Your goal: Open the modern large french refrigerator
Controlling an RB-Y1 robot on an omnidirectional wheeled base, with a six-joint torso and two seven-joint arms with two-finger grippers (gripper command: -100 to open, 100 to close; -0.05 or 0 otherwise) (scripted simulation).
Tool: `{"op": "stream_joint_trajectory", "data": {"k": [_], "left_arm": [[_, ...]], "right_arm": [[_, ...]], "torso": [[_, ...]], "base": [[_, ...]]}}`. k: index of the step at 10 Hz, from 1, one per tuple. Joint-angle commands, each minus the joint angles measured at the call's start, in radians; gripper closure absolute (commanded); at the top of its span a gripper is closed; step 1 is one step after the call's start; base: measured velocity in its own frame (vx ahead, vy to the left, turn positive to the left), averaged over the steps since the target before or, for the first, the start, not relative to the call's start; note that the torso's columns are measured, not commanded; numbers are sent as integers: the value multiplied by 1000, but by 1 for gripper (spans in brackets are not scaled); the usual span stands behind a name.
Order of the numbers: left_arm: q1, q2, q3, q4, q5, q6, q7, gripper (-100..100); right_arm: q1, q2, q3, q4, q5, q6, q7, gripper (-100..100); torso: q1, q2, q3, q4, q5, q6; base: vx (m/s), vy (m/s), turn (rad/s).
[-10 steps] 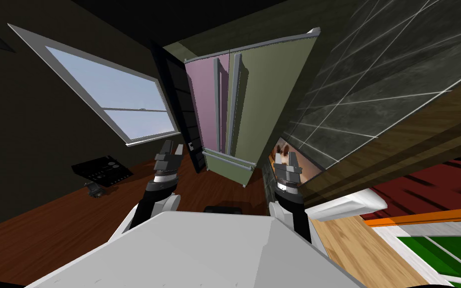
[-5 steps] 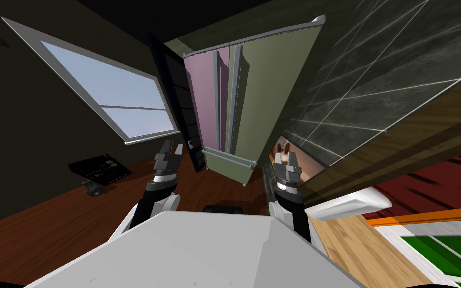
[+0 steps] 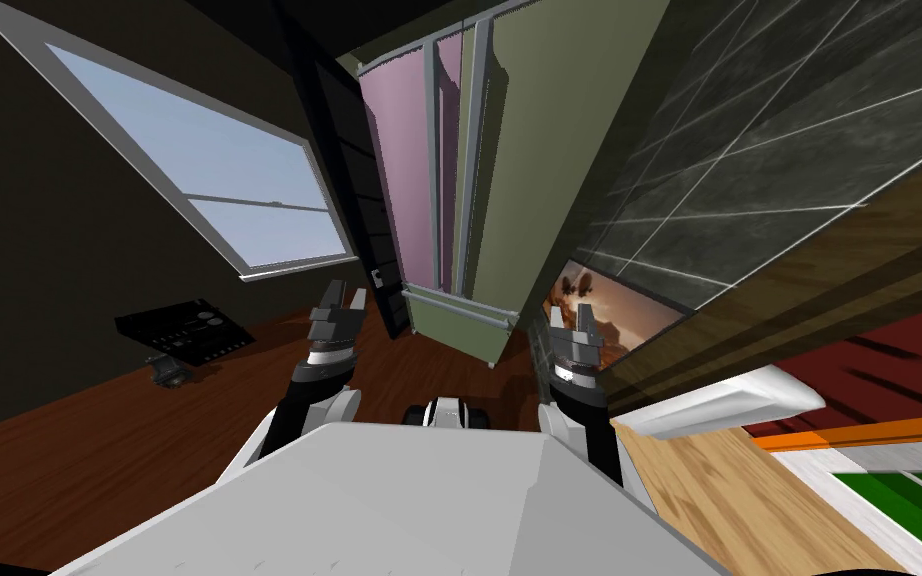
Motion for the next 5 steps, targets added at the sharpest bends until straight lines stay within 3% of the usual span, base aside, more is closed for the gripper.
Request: {"op": "stream_joint_trajectory", "data": {"k": [1, 5], "left_arm": [[0, 0, 0, 0, 0, 0, 0, 0], [0, 0, 0, 0, 0, 0, 0, 0]], "right_arm": [[-29, -45, -3, 40, 32, 20, 57, -100], [-82, -84, -8, 110, 90, 55, 158, -100]], "torso": [[3, 32, -70, 33, 1, 0], [0, 47, -93, 47, 0, 0]], "base": [[67, 102, -41], [62, 127, -32]]}}
